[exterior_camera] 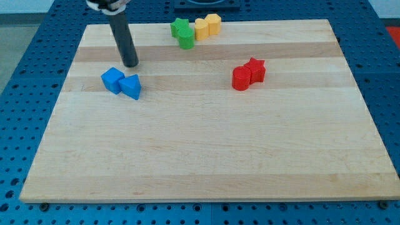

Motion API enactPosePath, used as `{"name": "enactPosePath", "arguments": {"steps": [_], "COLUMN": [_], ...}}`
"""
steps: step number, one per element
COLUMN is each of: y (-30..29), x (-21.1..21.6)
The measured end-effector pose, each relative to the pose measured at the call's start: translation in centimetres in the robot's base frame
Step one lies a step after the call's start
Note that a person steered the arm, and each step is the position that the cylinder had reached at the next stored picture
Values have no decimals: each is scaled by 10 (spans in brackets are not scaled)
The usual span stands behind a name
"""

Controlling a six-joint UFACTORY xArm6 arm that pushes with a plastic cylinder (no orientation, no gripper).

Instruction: Move the arm to the bottom right of the yellow hexagon

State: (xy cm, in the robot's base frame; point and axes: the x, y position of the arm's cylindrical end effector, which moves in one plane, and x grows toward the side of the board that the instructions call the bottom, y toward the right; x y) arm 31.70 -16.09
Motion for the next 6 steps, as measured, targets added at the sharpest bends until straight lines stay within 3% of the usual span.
{"name": "enactPosePath", "arguments": {"steps": [1, 3, 4, 6], "y": [54, 66, 100, 222], "x": [-1, 34, 17, -51]}}
